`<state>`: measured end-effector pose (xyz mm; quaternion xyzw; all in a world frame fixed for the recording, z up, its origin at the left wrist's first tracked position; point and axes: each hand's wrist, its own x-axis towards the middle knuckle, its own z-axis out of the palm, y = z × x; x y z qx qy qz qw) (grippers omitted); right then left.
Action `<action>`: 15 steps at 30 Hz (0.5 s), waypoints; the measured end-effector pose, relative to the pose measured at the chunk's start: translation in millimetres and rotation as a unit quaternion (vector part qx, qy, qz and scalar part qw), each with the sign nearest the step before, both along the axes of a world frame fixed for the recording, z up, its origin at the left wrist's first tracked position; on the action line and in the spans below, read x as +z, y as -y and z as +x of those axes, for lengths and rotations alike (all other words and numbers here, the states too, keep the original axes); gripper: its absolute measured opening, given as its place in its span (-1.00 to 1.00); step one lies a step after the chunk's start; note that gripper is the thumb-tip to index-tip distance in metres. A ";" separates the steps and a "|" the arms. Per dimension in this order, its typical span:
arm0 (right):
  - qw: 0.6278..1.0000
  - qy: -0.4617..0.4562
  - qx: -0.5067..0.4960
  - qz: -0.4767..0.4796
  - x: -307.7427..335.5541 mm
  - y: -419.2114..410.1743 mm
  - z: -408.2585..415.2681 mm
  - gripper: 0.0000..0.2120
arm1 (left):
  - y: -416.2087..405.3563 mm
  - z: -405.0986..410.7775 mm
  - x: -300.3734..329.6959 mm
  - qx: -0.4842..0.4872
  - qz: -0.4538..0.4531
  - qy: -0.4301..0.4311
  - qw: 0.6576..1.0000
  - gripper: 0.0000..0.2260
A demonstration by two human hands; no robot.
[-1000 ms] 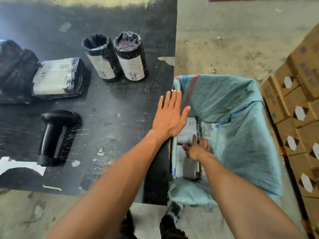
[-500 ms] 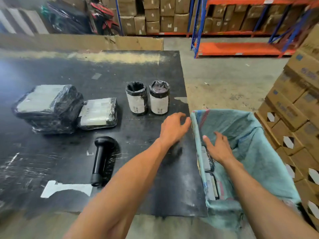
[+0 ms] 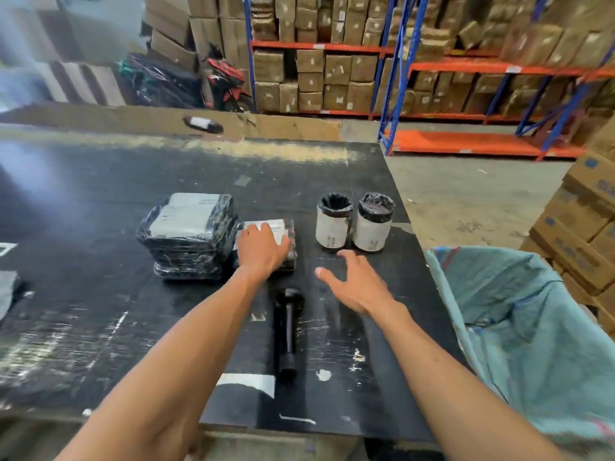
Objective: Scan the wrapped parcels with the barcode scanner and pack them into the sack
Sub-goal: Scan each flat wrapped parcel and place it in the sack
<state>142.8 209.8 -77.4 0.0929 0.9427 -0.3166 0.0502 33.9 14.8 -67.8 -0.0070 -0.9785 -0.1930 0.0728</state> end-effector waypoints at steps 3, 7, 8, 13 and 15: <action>0.999 0.030 0.028 0.016 -5.1 42.8 -5.8 -0.11 | 25.0 -7.1 -10.3 -0.014 0.003 0.035 0.999 -0.48; 0.996 0.077 0.022 0.038 -18.4 80.7 -4.0 -0.05 | 33.9 -17.6 -28.0 -0.043 0.024 0.108 0.993 -0.35; 0.995 0.088 0.013 0.042 -22.1 86.5 -2.7 -0.03 | 33.4 -19.1 -33.8 -0.047 0.023 0.119 0.992 -0.33; 0.987 0.136 -0.073 -0.034 -30.7 97.5 -0.3 -0.06 | 28.9 -15.3 -62.5 -0.049 0.003 0.097 0.994 -0.33; 0.980 0.147 -0.093 -0.099 -29.6 99.7 -0.9 -0.17 | 31.0 -12.1 -66.8 -0.053 -0.016 0.065 0.996 -0.35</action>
